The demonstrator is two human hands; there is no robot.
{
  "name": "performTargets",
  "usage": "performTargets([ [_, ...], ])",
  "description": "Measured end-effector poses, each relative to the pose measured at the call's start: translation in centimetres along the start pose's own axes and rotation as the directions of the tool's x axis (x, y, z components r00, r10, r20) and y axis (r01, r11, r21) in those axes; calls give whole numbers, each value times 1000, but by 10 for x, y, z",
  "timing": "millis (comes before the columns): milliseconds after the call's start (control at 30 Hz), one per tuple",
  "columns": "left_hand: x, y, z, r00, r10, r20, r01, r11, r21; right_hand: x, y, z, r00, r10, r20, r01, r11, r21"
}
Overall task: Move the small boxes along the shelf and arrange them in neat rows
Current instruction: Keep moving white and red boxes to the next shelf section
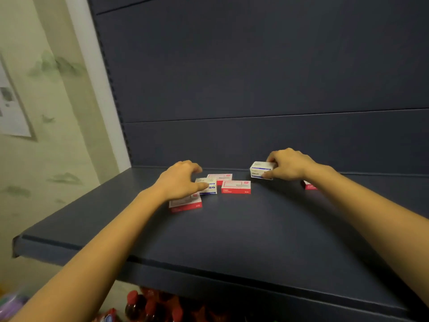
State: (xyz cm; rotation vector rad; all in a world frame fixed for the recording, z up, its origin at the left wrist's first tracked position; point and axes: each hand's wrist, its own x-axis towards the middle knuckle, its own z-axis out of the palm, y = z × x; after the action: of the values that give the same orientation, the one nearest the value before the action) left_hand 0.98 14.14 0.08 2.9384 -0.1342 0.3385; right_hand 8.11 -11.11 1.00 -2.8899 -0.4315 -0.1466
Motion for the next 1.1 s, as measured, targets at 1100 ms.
performTargets([
  [1100, -29, 296, 16, 765, 638, -84, -604, 668, -435, -303, 168, -75, 862, 411, -296, -373, 911, 176],
])
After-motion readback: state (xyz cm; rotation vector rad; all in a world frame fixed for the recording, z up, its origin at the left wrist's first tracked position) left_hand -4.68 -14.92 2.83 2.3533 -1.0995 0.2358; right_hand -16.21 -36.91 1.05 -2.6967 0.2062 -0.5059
